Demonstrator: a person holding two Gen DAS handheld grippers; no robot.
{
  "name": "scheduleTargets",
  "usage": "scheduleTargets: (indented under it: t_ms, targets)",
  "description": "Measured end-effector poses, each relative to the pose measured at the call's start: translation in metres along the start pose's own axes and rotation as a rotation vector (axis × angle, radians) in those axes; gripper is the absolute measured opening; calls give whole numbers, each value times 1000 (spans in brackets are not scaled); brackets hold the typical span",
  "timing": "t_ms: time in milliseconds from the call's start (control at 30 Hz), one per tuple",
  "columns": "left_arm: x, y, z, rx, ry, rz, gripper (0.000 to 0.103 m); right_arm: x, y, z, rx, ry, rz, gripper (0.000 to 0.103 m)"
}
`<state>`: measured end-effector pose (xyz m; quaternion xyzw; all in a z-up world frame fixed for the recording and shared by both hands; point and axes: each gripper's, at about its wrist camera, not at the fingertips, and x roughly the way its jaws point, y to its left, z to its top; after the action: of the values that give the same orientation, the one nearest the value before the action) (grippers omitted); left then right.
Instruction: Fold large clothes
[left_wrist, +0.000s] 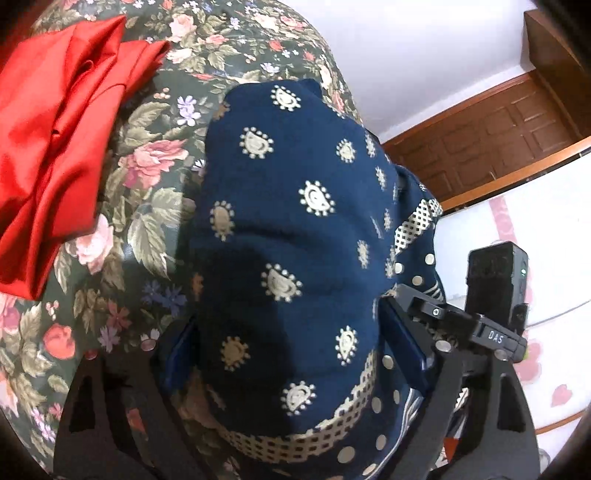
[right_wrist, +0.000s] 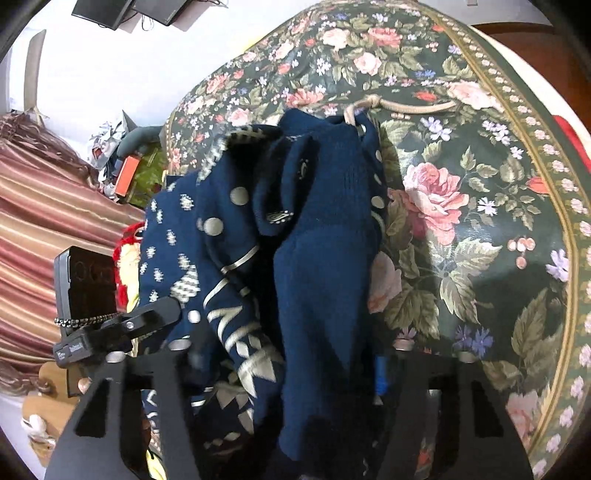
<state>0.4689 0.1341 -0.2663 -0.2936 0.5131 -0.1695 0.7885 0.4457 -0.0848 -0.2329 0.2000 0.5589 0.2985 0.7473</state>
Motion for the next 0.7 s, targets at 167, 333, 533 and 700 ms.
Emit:
scheduleTargets:
  t_ms: [167,333,533,700]
  targets:
    - [-9,-16,-5,31,-15,28,74,-9,21,-1,-17,-16,-50,40]
    - [-44,-24,-10,40,-52,8,72,-23,49,1,-52,-41,-49,38]
    - [-114,-33,-6,88,-154,0,72,-35,107,9,-141,-96,-22,38]
    - [-173,-22,4,103,-245,10,72,-22,161,20,-223,-142,13,38]
